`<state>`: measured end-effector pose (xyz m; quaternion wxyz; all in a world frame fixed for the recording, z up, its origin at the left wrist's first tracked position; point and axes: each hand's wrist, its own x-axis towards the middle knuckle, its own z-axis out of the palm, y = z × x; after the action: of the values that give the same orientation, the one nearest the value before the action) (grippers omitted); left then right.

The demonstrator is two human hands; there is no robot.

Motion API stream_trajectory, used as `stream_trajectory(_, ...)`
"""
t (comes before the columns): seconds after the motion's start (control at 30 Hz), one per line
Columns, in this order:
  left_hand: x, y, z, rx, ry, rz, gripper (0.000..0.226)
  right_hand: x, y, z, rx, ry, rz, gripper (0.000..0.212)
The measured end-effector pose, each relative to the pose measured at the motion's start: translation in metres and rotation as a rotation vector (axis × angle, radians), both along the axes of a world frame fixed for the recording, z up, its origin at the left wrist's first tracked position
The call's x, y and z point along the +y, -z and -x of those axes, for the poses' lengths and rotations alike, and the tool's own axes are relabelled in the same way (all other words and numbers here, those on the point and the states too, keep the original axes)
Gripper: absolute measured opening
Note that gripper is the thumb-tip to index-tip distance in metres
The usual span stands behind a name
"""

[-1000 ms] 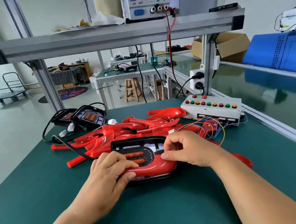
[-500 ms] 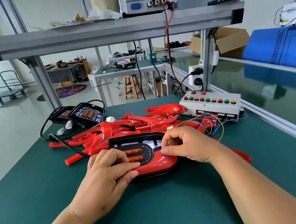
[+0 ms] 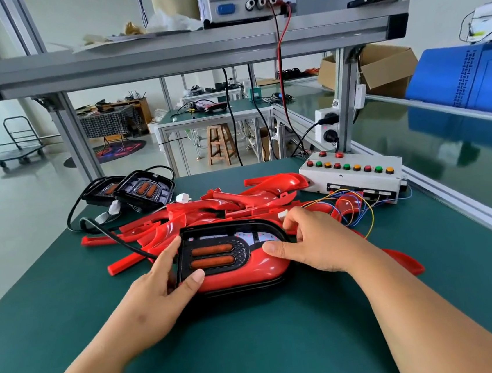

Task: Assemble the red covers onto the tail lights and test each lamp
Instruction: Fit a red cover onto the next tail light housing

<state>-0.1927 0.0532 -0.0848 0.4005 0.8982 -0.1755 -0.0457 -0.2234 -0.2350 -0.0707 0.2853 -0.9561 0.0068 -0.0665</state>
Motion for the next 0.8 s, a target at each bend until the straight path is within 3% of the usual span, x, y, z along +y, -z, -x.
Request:
stream_trajectory(0.13,-0.005,-0.001,-0.001,0.276,0.059,0.393,0.075,0.003,0.002,-0.002,0.02,0.029,0.04,0.087)
stream_trajectory(0.2,-0.008,-0.002,-0.001,0.363,0.089,0.505,0.046,0.004,0.003,-0.002,0.001,0.03,0.004,0.08)
stream_trajectory(0.27,-0.009,-0.003,-0.003,0.391,0.096,0.621,0.035,0.004,0.004,-0.003,-0.062,0.008,-0.111,0.058)
stream_trajectory(0.33,-0.011,-0.006,-0.007,0.395,0.102,0.736,0.039,0.005,0.004,-0.005,-0.139,0.007,-0.322,0.042)
stream_trajectory(0.47,-0.025,-0.017,-0.015,0.349,0.182,0.832,0.045,0.012,-0.003,-0.007,-0.079,-0.004,-0.889,0.056)
stream_trajectory(0.53,-0.033,-0.022,-0.022,0.325,0.226,0.824,0.047,0.015,-0.004,-0.009,-0.005,-0.072,-1.241,0.055)
stream_trajectory(0.6,-0.038,-0.025,-0.029,0.328,0.245,0.822,0.049,0.017,-0.006,-0.01,-0.005,-0.101,-1.432,0.051)
stream_trajectory(0.8,-0.034,-0.008,-0.035,0.374,0.237,0.87,0.05,0.024,0.001,-0.013,-0.11,-0.059,-1.373,0.049)
